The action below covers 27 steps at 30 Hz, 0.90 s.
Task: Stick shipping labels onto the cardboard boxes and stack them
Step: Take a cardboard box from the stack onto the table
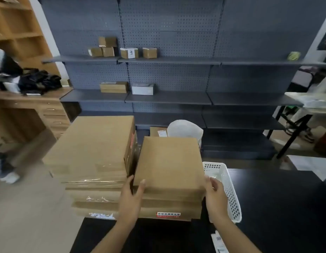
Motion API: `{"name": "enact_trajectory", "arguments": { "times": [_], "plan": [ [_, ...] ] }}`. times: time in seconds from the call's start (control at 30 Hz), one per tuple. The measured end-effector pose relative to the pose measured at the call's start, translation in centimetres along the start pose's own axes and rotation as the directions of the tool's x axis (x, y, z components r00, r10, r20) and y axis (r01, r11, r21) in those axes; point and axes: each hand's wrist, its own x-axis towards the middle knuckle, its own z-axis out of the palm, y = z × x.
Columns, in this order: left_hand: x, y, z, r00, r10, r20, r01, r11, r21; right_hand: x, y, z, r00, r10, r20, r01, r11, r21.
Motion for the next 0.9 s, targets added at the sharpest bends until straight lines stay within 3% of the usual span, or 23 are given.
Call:
{"name": "enact_trajectory", "arguments": {
  "times": [0.2, 0.37, 0.63, 0.9],
  "plan": [
    [2.6, 0.9, 1.3, 0.997, -0.047, -0.067, 0.040, 0.994, -0.104, 1.6, -0.6, 1.9, 0.997, 0.044, 0.062, -0.046, 0.998, 0.031],
    [3.7, 0.6, 1.9, 0.990, -0.117, -0.081, 0.100, 0.976, -0.192, 1.6, -0.5, 2.7, 0.999, 0.039, 0.029, -0.039, 0.999, 0.017],
    [4.9, -0.5, 1.9, 0.989, -0.148, 0.018, 0.147, 0.949, -0.280, 1.5, -0.7, 2.6, 0.999, 0.046, 0.025, -0.047, 0.998, 0.051],
    [4.0, -0.6, 2.6, 0.991, -0.122, 0.060, 0.134, 0.946, -0.296, 0.1, -0.3, 1.5, 0.994, 0.072, -0.077, -0.062, 0.990, 0.125]
  ]
}}
